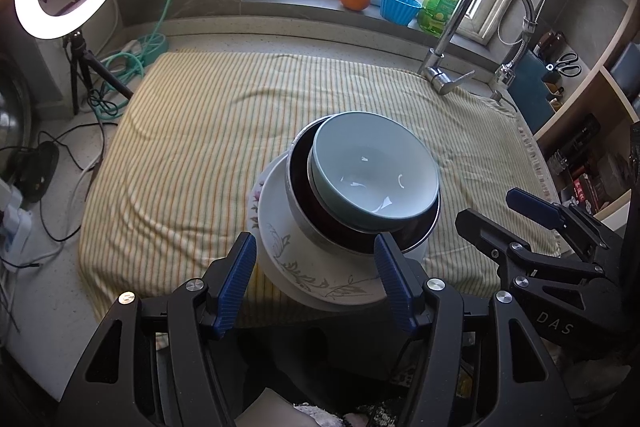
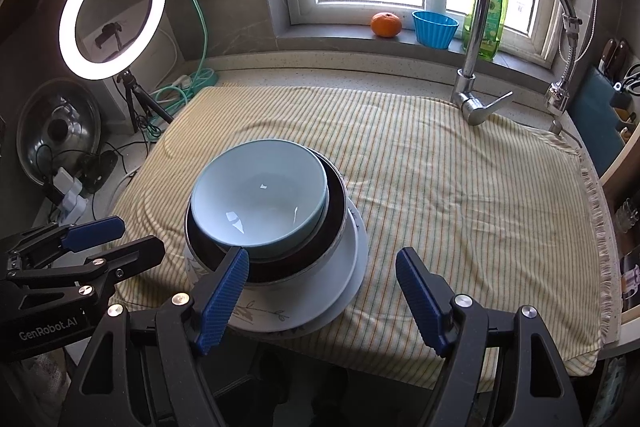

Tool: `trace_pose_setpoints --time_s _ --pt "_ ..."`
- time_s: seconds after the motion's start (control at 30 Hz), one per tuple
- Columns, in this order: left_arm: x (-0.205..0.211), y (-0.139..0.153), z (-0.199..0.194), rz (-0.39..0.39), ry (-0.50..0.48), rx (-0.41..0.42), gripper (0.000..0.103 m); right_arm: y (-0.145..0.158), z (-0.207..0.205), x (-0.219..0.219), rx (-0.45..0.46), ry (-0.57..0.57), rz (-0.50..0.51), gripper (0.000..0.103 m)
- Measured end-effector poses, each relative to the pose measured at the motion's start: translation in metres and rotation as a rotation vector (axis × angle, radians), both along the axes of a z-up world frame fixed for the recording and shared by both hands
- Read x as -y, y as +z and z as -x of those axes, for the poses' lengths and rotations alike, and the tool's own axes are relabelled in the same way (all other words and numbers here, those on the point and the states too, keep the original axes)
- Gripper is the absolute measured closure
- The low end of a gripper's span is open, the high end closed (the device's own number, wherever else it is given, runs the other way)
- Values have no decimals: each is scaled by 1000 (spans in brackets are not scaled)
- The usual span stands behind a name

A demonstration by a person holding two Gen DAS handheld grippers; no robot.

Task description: Organize plates and bowls

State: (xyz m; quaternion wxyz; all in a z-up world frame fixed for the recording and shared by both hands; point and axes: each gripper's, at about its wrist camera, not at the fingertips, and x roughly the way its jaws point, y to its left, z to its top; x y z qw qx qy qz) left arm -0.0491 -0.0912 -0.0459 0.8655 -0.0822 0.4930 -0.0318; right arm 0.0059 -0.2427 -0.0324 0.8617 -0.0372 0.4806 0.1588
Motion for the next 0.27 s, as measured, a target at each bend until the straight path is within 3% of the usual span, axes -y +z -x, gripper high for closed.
trace_pose_setpoints --time_s 0.27 --pt "-3 -1 0 -3 5 0 42 -1 0 0 -5 -2 2 30"
